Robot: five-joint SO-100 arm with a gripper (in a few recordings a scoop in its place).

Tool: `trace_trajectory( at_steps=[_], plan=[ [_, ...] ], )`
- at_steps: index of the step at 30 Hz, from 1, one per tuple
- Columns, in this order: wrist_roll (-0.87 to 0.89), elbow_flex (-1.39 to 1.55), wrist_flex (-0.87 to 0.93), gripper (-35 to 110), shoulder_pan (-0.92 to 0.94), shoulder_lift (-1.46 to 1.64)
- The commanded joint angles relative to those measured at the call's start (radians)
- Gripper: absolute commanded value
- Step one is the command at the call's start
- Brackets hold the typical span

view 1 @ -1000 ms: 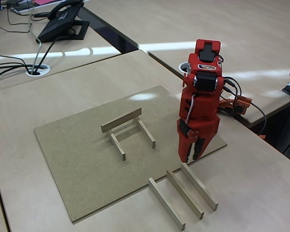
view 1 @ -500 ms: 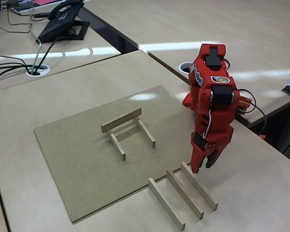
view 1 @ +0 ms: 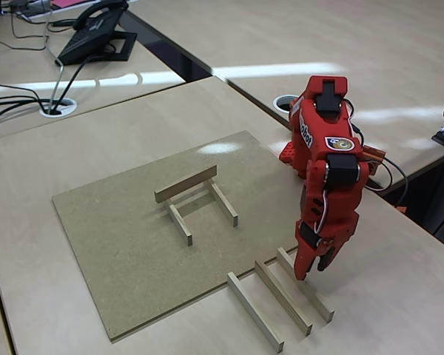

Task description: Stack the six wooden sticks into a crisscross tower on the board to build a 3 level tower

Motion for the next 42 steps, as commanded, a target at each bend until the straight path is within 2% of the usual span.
trace_trajectory(
  at_steps=[1,31,34,39,42],
  plan=[
    [0.002,-0.031,-0.009,18,-0.003,0.003],
    [-0.006,-0.150,-0.011,17,0.029,-0.115],
    [0.000,-0.161,-0.012,14,0.029,-0.129],
    [0.000,-0.196,-0.015,0,0.029,-0.156],
    [0.006,-0.218,-0.008,0,0.031,-0.170]
  ],
)
